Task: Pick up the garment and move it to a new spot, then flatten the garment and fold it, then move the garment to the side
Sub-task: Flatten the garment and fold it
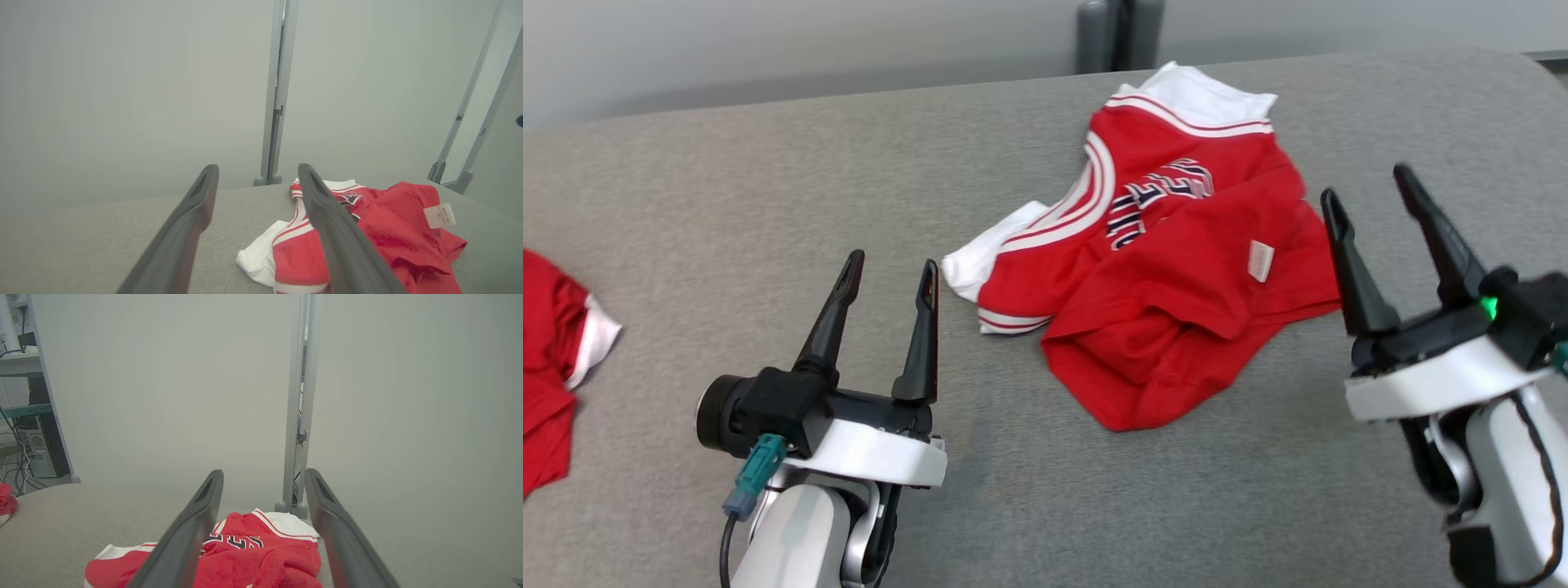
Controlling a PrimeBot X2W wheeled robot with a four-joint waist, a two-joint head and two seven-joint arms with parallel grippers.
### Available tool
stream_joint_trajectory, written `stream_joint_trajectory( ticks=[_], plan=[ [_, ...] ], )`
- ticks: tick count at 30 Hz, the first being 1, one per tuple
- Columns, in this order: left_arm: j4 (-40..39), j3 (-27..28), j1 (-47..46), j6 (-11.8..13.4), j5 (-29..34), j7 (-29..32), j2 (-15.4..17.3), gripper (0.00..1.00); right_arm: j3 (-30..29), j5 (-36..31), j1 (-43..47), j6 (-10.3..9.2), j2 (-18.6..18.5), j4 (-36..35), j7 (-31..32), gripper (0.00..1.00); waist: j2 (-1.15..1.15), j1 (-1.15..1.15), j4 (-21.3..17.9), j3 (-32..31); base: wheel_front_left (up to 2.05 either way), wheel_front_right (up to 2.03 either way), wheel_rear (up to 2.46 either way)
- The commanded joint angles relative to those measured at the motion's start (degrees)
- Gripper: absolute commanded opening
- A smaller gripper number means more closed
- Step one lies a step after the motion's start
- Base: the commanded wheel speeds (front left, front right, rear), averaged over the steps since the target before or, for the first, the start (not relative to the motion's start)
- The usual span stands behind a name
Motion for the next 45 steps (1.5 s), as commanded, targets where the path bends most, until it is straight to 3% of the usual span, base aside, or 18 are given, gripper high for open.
stream_joint_trajectory(
  ticks=[1, 7, 16, 24, 35, 36, 37, 38, 43, 45],
  plan=[
    [0.94, 0.22, 0.24, -0.78, 0.7, -0.16, 0.22, 1.0, -1.43, -0.8, 2.88, -0.04, 1.69, -1.49, -0.1, 1.0, 0.0, 0.0, -2.53, -0.77, 0.0, 0.0, 0.0],
    [3.95, 0.37, -1.1, -1.95, 1.77, -0.16, 0.24, 1.0, -2.98, -2.72, 6.4, -0.04, 5.1, -3.83, -0.11, 1.0, 0.0, 0.0, -5.73, 0.35, 0.0, 0.0, 0.0],
    [19.32, -2.22, -10.39, -3.14, 6.75, 0.0, 1.39, 1.0, -3.51, -2.81, 6.27, -0.04, 7.04, -5.39, -0.12, 1.0, 0.0, 0.0, -10.9, 3.84, 0.0, 0.0, 0.0],
    [32.25, -5.34, -22.69, -3.7, 11.64, 5.25, 4.49, 1.0, -3.39, -1.2, 5.94, -0.03, 8.67, -5.55, -0.11, 1.0, 0.0, 0.0, -14.45, 6.35, 0.0, 0.0, 0.0],
    [42.44, -10.77, -32.29, -8.19, 14.01, 12.76, 5.91, 0.99, -3.48, -1.51, 5.67, -0.04, 9.54, -5.57, -0.11, 1.0, 0.0, 0.0, -15.97, 8.63, 0.0, 0.0, 0.0],
    [42.9, -11.0, -32.69, -8.45, 13.69, 12.95, 5.75, 0.47, -3.46, -1.54, 5.64, -0.03, 9.59, -5.48, -0.11, 1.0, 0.0, 0.0, -16.01, 8.68, 0.0, 0.0, 0.0],
    [43.15, -11.23, -33.1, -8.68, 13.33, 12.97, 5.58, 0.04, -3.54, -1.53, 5.6, -0.04, 9.63, -5.39, -0.11, 1.0, 0.0, 0.0, -16.01, 8.72, 0.0, 0.0, 0.0],
    [43.3, -11.4, -33.44, -8.89, 13.13, 12.67, 5.5, 0.0, -3.71, -1.51, 5.56, -0.03, 9.67, -5.31, -0.11, 1.0, 0.0, 0.0, -15.99, 8.76, 0.0, 0.0, 0.0],
    [43.94, -11.98, -34.4, -9.41, 11.79, 11.41, 5.38, 0.0, -4.33, -1.67, 5.54, -0.04, 9.84, -4.94, -0.11, 1.0, 0.0, 0.0, -15.48, 8.6, 0.0, 0.0, 0.0],
    [43.35, -10.74, -35.2, -8.3, 10.83, 9.79, 5.55, 0.0, -4.48, -1.82, 5.53, -0.04, 9.89, -4.87, -0.11, 1.0, 0.0, 0.0, -15.11, 8.47, 0.0, 0.0, 0.0]
  ],
)
